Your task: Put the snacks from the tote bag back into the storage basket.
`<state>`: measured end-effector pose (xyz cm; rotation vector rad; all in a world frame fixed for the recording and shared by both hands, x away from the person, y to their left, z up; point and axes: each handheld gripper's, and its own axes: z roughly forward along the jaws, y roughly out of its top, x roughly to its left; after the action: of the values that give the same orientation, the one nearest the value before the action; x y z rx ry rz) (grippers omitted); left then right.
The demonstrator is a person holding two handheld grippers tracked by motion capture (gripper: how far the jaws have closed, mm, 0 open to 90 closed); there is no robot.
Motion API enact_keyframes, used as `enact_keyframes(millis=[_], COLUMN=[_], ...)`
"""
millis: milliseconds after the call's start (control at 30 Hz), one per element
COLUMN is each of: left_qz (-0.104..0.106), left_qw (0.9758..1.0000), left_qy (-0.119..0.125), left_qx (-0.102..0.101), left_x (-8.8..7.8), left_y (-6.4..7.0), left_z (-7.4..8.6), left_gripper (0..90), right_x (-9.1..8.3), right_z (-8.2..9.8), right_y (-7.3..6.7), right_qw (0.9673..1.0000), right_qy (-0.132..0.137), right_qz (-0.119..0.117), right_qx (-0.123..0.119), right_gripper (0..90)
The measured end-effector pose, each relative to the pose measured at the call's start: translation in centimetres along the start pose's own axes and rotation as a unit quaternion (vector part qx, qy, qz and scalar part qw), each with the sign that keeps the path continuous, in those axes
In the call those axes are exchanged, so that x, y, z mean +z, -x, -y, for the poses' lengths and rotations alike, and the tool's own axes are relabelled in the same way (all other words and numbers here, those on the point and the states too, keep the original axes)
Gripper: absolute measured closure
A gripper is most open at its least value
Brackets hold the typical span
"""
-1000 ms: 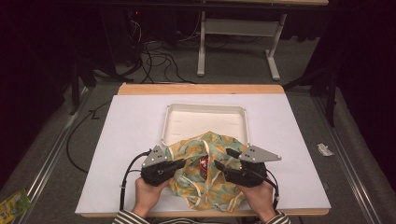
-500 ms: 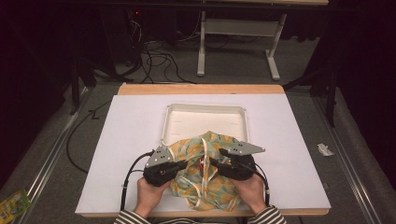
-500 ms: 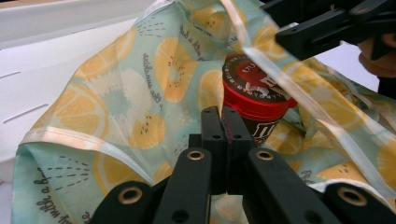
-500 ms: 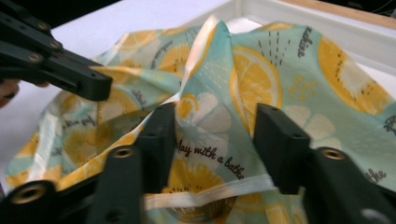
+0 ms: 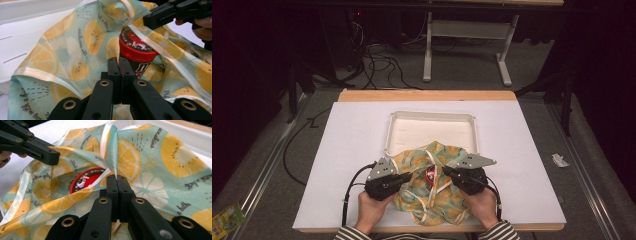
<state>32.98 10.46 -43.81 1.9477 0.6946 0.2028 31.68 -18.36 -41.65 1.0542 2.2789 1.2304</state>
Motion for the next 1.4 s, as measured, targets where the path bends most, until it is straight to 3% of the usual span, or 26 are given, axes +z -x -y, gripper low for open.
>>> enact_keyframes(millis=[500,967,1400], left_qz=[-0.025,-0.054,-0.086], left_qw=[0.9997,0.9984,0.9953], left_qy=[-0.003,-0.019,-0.042], left_qx=[0.006,0.005,0.009], left_x=[-0.2,-0.8,-0.3], left_y=[-0.2,-0.7,-0.5], left_z=[0.2,0.9,1.5], left_gripper=[87.5,83.1,64.1], right_x=[-2.5,-3.4,-2.7], right_z=[0.6,1.7,2.5], right_y=[2.9,5.3,6.6], right_qw=[0.9987,0.9967,0.9954], right_qy=[0.014,0.010,-0.004], right_qz=[0.034,0.048,0.053], right_qx=[0.035,0.065,0.080], right_gripper=[90.0,90.0,90.0])
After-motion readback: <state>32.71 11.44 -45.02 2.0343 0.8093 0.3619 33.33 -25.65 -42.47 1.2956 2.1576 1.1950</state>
